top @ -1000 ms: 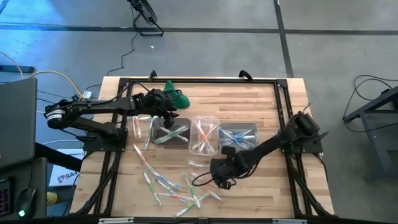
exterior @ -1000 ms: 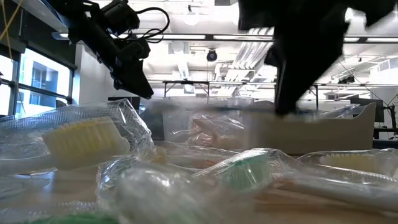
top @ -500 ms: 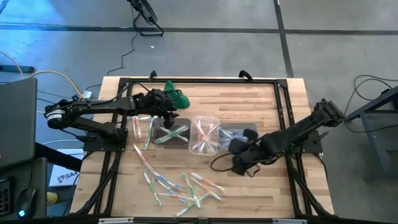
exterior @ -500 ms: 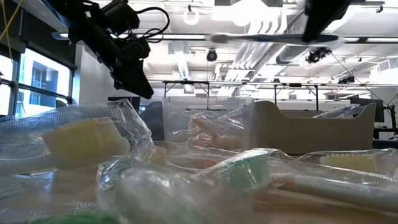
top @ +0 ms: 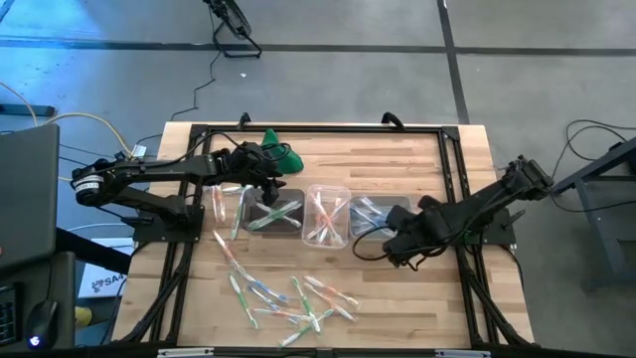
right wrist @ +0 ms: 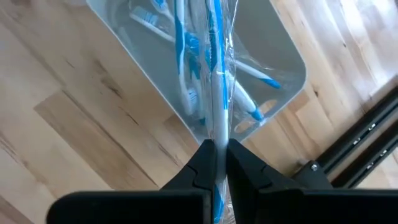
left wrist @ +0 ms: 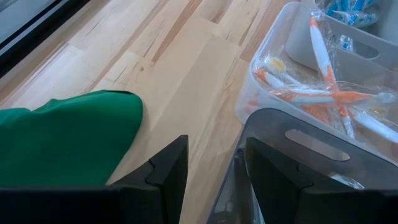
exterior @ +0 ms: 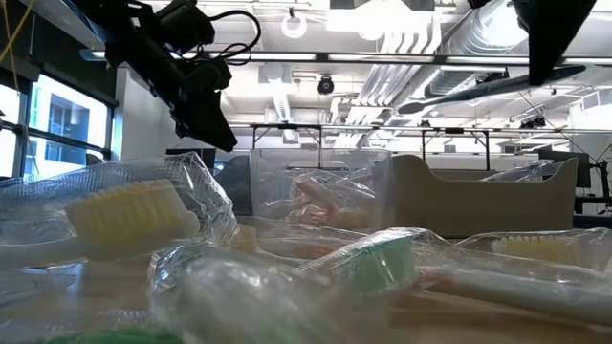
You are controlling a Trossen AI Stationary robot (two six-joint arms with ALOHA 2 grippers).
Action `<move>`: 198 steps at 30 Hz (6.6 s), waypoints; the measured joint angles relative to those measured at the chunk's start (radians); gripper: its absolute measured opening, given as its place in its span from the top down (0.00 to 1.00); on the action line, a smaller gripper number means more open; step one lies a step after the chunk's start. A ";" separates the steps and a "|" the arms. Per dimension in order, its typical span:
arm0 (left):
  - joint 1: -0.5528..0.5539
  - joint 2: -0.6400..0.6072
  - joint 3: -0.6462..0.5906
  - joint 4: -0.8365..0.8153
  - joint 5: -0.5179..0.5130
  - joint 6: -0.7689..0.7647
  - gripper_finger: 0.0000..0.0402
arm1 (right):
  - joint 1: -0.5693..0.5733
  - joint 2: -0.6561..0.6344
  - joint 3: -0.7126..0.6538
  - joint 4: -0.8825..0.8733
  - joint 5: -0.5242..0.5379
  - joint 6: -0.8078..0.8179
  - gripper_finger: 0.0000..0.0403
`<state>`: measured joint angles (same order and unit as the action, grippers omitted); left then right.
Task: Pick & Place Toothbrushes
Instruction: Put the blue toothbrush into the gray bin, then put the orange toothbrush into the transparent bin
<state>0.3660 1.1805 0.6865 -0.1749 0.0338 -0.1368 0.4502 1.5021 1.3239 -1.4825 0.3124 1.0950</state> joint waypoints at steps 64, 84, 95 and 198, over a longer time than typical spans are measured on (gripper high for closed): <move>0.000 0.000 0.000 -0.009 0.000 0.000 0.61 | -0.138 0.220 0.000 0.145 -0.262 -0.392 0.93; -0.311 0.000 0.000 -0.016 -0.159 -0.030 0.77 | 0.030 0.220 0.000 0.505 0.136 -0.422 0.99; -0.659 0.000 0.000 -0.015 -0.355 -0.109 0.96 | -0.024 0.191 0.000 0.612 0.122 -0.655 1.00; -0.870 0.272 0.217 -0.882 -0.056 -0.233 0.62 | -0.247 -0.531 -0.961 1.889 -0.105 -0.856 0.99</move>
<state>-0.5041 1.4529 0.9036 -1.0573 -0.0224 -0.3702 0.2031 0.9714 0.3634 0.4065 0.2070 0.2386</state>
